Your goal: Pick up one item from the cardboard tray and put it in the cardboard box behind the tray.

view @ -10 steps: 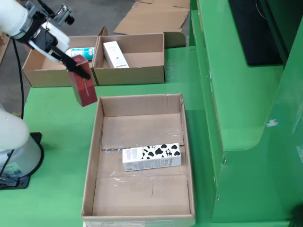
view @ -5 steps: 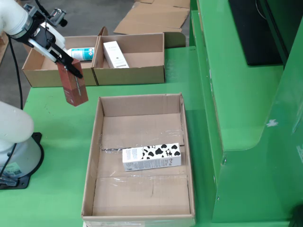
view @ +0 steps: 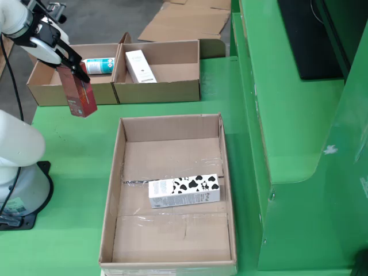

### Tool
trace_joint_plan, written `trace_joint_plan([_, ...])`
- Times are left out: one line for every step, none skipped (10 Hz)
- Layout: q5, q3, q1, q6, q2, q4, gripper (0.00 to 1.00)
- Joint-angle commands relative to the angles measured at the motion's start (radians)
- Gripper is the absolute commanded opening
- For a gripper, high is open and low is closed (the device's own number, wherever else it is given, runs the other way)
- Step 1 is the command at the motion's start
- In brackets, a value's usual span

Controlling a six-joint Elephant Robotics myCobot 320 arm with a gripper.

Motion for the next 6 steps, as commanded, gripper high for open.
trace_joint_plan([0.015,0.012,0.510,-0.047,-0.006,0.043,0.00])
trace_joint_plan([0.020,0.021,0.501,-0.059,-0.019,0.054,0.00])
trace_joint_plan([0.020,0.051,0.498,-0.062,-0.048,0.055,0.00])
trace_joint_plan([0.017,0.065,0.502,-0.061,-0.064,0.058,0.00])
trace_joint_plan([0.006,0.106,0.507,-0.055,-0.110,0.065,0.00])
trace_joint_plan([0.006,0.106,0.507,-0.055,-0.110,0.065,0.00])
